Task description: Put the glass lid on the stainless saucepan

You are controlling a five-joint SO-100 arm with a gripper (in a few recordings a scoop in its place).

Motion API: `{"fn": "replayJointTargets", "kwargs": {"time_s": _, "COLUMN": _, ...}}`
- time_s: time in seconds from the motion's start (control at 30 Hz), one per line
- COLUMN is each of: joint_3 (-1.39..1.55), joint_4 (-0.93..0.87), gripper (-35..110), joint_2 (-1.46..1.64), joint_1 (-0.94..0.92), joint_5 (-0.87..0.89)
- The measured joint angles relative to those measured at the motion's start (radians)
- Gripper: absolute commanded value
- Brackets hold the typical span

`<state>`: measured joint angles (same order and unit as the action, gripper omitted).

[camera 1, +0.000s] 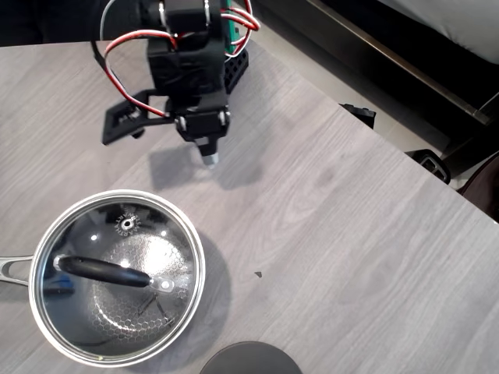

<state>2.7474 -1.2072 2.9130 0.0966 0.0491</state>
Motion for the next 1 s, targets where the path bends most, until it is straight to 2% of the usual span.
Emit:
{"fn": "replayJointTargets", "kwargs": {"time_s": 0.2, "joint_3": 0.161, "joint_4": 0.028, "gripper": 0, "joint_2": 0.167, "joint_1": 0.011, "joint_5": 0.0}}
{"fn": "replayJointTargets", "kwargs": {"time_s": 0.37, "joint_3": 0.288, "joint_4": -0.037, "gripper": 0, "joint_2": 0.387, "joint_1": 0.003, "joint_5": -0.015}}
{"fn": "replayJointTargets", "kwargs": {"time_s": 1.0, "joint_3": 0.333, "joint_4": -0.031, "gripper": 0, "joint_2": 0.394, "joint_1": -0.005, "joint_5": -0.015}}
